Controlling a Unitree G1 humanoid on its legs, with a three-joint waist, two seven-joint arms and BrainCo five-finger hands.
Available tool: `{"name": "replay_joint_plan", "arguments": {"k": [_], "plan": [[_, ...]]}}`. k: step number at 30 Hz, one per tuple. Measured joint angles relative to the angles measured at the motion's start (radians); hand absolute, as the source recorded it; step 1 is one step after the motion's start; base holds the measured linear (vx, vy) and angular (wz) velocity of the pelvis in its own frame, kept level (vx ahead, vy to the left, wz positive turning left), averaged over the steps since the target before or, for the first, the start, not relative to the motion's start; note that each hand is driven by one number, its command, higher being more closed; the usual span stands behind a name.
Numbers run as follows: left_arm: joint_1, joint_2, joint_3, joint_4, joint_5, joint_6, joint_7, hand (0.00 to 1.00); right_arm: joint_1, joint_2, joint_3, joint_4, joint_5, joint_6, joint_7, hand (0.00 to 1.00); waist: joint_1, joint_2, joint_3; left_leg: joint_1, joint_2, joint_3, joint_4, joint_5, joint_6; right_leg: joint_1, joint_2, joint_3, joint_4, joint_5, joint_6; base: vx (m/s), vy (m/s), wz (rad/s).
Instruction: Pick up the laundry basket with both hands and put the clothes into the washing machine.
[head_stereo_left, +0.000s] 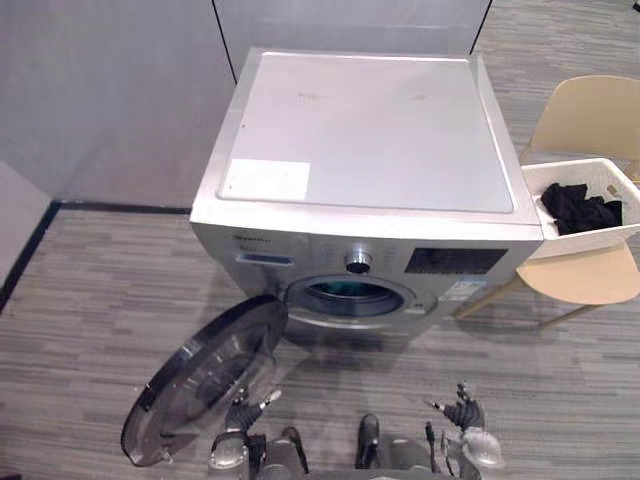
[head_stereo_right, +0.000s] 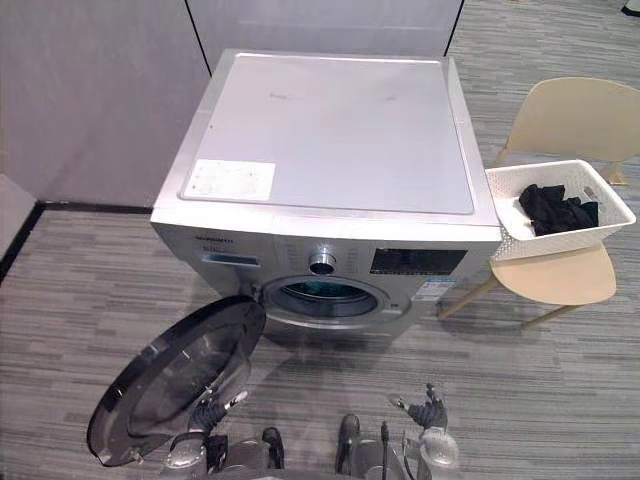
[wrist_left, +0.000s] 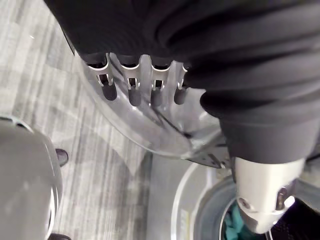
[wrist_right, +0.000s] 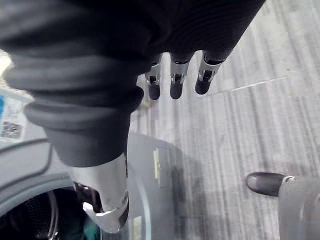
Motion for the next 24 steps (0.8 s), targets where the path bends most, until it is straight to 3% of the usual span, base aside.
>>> {"name": "replay_joint_plan", "arguments": {"k": [6,11,12,13,14,15,16,17,18,19,20,21,22,23,24], "plan": [[-0.003,0.024,-0.002,0.062,0.041,0.002,-0.001,0.00,-0.026,-0.001,-0.031,0.051,0.021,0.002,0.002,0.00,-0.001,0.002,-0.022,0.108,-0.032,0.063,-0.105,0.025,0.004,0.096,0.000,0.061,-0.147,0.078,0.027,0.06,0.073,-0.29],[-0.010,0.027,-0.004,0.092,0.071,0.014,0.000,0.00,-0.071,0.000,-0.026,0.062,0.039,0.001,0.001,0.00,0.002,0.000,-0.020,0.135,-0.029,0.223,-0.105,0.024,0.003,0.043,0.027,0.205,-0.172,0.146,0.028,-0.06,0.003,-0.98],[-0.010,0.027,-0.004,0.094,0.075,0.014,0.001,0.00,-0.080,0.002,-0.025,0.063,0.040,0.002,0.001,0.00,0.002,-0.001,-0.019,0.135,-0.019,0.261,-0.106,0.022,0.004,0.025,0.034,0.191,-0.181,0.159,0.025,-0.16,-0.067,-1.55],[-0.016,0.030,-0.004,0.095,0.079,0.015,0.001,0.00,-0.097,0.007,-0.027,0.063,0.043,0.007,0.001,0.00,-0.002,0.004,-0.014,0.135,0.008,0.359,-0.106,0.005,0.012,-0.009,0.020,0.007,-0.142,0.079,-0.050,-0.16,-0.078,-1.71],[-0.022,0.036,-0.009,0.095,0.082,0.017,0.000,0.00,-0.112,0.009,-0.024,0.065,0.050,0.011,0.000,0.00,-0.002,0.017,-0.006,0.142,0.043,0.439,-0.099,-0.003,-0.001,-0.048,-0.023,-0.257,-0.054,0.032,-0.061,-0.13,-0.092,-1.85],[-0.021,0.038,-0.008,0.095,0.085,0.018,0.002,0.00,-0.116,0.011,-0.023,0.070,0.051,0.011,0.000,0.00,0.002,0.018,-0.005,0.153,0.059,0.488,-0.094,-0.007,-0.009,-0.056,-0.049,-0.389,-0.012,0.005,-0.080,-0.01,-0.107,-2.13],[-0.020,0.041,-0.008,0.096,0.092,0.026,0.003,0.00,-0.128,0.011,-0.021,0.089,0.062,0.011,-0.001,0.00,0.006,0.017,-0.005,0.183,0.079,0.579,-0.081,-0.016,-0.025,-0.054,-0.105,-0.601,0.063,-0.029,-0.121,0.10,-0.181,-2.34],[-0.020,0.048,-0.010,0.096,0.099,0.030,0.003,0.00,-0.137,0.011,-0.017,0.096,0.071,0.014,-0.003,0.00,0.004,0.004,-0.011,0.213,0.095,0.667,-0.039,-0.035,-0.057,-0.049,-0.143,-0.715,0.116,-0.054,-0.128,0.13,-0.217,-2.37],[-0.020,0.052,-0.010,0.096,0.100,0.031,0.004,0.00,-0.136,0.011,-0.016,0.101,0.074,0.014,-0.004,0.00,0.003,-0.008,-0.015,0.228,0.108,0.705,0.007,-0.053,-0.078,-0.049,-0.149,-0.717,0.129,-0.048,-0.112,0.22,-0.288,-2.32],[-0.028,0.055,-0.009,0.096,0.102,0.033,0.011,0.00,-0.136,0.002,-0.007,0.118,0.080,0.014,-0.007,0.00,0.003,-0.010,-0.010,0.243,0.177,0.730,0.143,-0.083,-0.108,-0.049,-0.099,-0.630,0.139,-0.059,-0.094,0.26,-0.312,-2.34],[-0.037,0.053,-0.007,0.091,0.101,0.030,0.020,0.00,-0.127,-0.005,0.001,0.128,0.080,0.018,-0.008,0.00,0.011,-0.002,-0.007,0.233,0.276,0.706,0.341,-0.077,-0.095,-0.043,-0.042,-0.538,0.119,-0.064,-0.106,0.27,-0.301,-2.36],[-0.039,0.051,-0.005,0.090,0.099,0.027,0.020,0.00,-0.122,-0.004,0.004,0.128,0.079,0.019,-0.010,0.00,0.014,0.009,-0.001,0.217,0.332,0.666,0.454,-0.060,-0.047,-0.034,-0.003,-0.490,0.103,-0.069,-0.118,0.25,-0.261,-2.59],[-0.037,0.049,-0.002,0.085,0.099,0.021,0.020,0.00,-0.120,-0.015,0.014,0.129,0.079,0.020,-0.016,0.00,0.036,0.034,0.013,0.158,0.414,0.546,0.679,-0.052,0.130,-0.013,0.068,-0.390,0.080,-0.071,-0.139,0.20,-0.172,-2.22],[-0.037,0.042,-0.002,0.081,0.099,0.019,0.019,0.00,-0.123,-0.021,0.014,0.129,0.079,0.022,-0.023,0.00,0.044,0.044,0.022,0.107,0.413,0.443,0.768,-0.076,0.152,-0.006,0.093,-0.338,0.076,-0.080,-0.160,0.27,-0.140,-2.94],[-0.037,0.020,-0.004,0.071,0.097,0.017,0.020,0.00,-0.125,-0.031,0.014,0.138,0.076,0.026,-0.029,0.00,0.062,0.048,0.042,-0.038,0.297,0.165,0.881,-0.112,0.095,0.026,0.126,-0.236,0.063,-0.079,-0.169,0.31,-0.035,-2.41]]}}
